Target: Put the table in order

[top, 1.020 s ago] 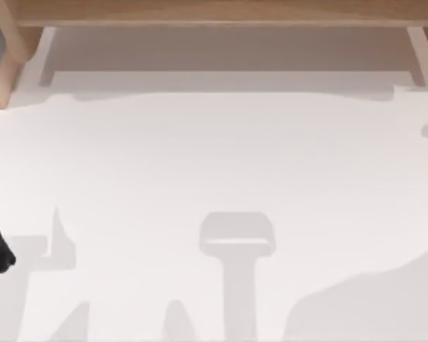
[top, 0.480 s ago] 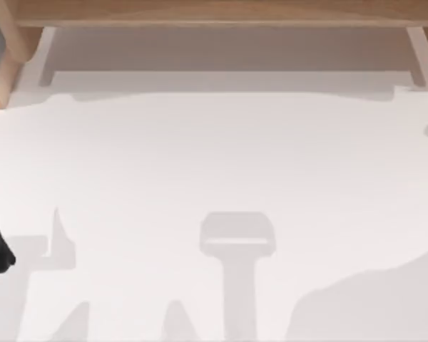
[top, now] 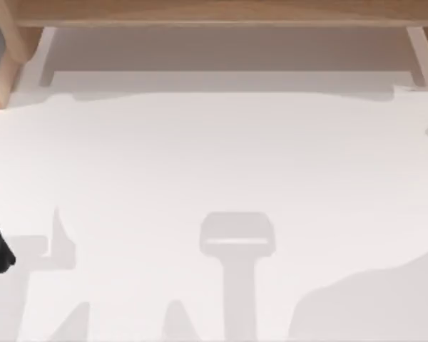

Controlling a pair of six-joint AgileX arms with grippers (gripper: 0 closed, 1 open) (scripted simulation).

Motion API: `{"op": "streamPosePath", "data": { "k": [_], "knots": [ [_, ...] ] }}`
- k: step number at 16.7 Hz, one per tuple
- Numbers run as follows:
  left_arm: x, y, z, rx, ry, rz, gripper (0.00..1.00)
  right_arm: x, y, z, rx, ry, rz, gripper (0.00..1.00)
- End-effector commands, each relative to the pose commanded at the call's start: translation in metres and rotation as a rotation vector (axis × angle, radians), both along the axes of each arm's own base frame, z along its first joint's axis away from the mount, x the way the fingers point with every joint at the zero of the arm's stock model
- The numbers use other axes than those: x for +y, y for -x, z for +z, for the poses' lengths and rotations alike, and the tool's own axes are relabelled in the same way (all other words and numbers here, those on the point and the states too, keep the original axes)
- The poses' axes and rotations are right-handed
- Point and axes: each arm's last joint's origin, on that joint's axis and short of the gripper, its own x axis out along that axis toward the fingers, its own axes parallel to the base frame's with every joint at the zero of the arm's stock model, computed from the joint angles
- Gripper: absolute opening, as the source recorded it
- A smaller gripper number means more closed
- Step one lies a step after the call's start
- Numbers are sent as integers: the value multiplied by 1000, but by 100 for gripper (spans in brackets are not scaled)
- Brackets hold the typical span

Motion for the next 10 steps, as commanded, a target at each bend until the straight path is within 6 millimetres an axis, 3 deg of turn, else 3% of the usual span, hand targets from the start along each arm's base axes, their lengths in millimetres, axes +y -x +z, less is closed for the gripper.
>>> {"op": "streamPosePath", "data": {
  "k": [3, 6, 8, 10],
  "knots": [
    [0, 0, 0, 0, 0, 0, 100, 5, 2, 4, 17, -35, 0, 100],
    [0, 0, 0, 0, 0, 0, 100, 22, 10, 27, 68, -168, -12, 100],
    [0, 0, 0, 0, 0, 0, 100, 35, 15, 62, 60, -282, -27, 100],
    [0, 0, 0, 0, 0, 0, 100, 50, 23, 116, -5, -385, -32, 100]
  ]
}}
